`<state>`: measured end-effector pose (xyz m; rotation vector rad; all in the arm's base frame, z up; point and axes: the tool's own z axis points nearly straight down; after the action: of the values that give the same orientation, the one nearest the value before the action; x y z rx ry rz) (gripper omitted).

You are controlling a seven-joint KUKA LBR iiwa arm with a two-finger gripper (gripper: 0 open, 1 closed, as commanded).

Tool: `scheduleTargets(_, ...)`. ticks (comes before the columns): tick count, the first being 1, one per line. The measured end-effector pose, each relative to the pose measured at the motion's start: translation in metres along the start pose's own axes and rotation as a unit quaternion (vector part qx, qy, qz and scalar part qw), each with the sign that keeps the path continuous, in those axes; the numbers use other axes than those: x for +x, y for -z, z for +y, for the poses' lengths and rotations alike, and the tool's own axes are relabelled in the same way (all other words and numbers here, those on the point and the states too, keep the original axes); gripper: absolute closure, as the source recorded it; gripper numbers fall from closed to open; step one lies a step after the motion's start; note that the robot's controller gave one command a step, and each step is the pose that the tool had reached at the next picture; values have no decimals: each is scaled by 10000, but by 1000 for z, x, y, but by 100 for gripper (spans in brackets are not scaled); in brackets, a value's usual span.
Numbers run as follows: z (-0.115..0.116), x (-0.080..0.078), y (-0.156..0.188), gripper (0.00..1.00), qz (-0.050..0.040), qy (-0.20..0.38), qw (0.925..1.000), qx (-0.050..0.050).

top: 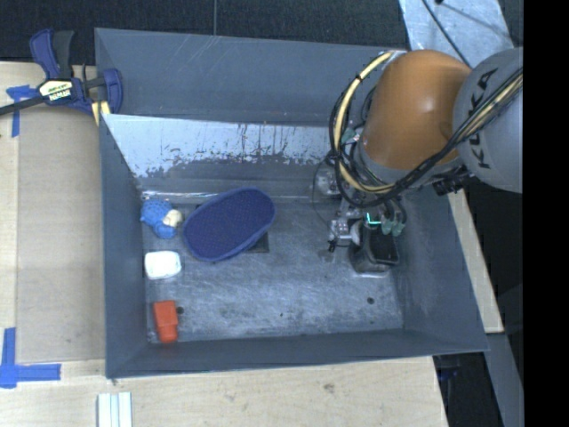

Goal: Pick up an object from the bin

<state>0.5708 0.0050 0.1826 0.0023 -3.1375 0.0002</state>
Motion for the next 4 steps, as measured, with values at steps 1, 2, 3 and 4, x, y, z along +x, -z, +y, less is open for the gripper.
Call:
scheduleTargets(1,-99,16,12,0,-39,1571,9876,20)
scheduleTargets(2,-124,-34,-85,0,-48,696,9976,-17)
scheduleTargets(3,-128,-45,-107,0,-34,2763,9611,3)
scheduleTargets(4,-127,-51,-98,100,-123,2760,9611,21)
